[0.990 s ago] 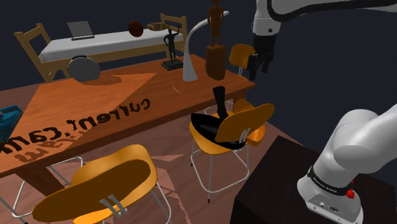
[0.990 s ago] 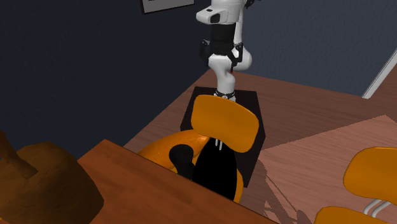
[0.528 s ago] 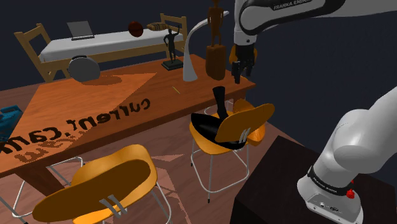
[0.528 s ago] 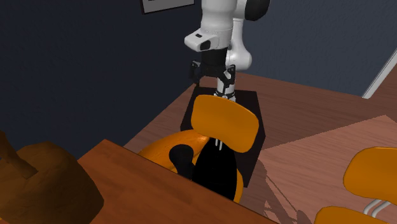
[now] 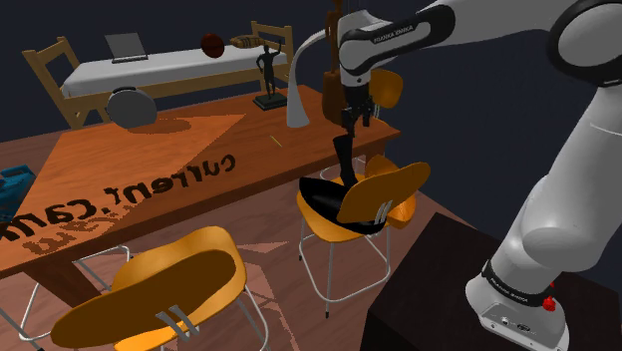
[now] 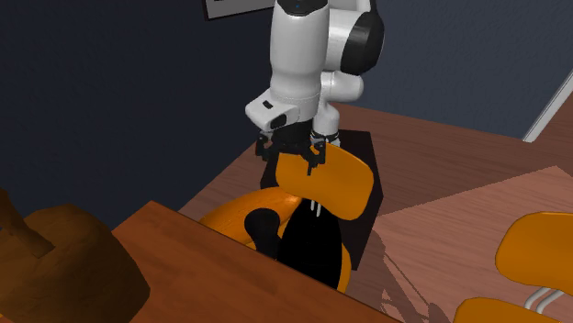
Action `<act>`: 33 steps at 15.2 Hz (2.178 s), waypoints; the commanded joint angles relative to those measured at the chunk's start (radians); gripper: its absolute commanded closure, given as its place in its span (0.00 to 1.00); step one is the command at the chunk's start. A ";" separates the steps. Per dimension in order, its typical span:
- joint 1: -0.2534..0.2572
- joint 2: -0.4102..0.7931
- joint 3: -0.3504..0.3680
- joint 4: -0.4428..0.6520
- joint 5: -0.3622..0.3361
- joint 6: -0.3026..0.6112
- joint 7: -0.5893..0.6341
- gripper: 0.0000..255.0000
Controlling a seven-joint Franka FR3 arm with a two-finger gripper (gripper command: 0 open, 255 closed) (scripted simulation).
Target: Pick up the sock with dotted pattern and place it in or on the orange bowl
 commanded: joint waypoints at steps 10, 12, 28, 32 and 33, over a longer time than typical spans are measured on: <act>-0.021 0.384 0.000 0.334 0.014 -0.002 -0.086 0.00; -0.022 0.385 0.000 0.309 0.014 0.025 -0.086 0.00; -0.024 0.389 -0.001 0.267 0.013 0.070 -0.085 1.00; -0.022 0.392 0.000 0.275 0.014 0.064 -0.083 1.00; -0.024 0.390 -0.001 0.267 0.013 0.071 -0.085 1.00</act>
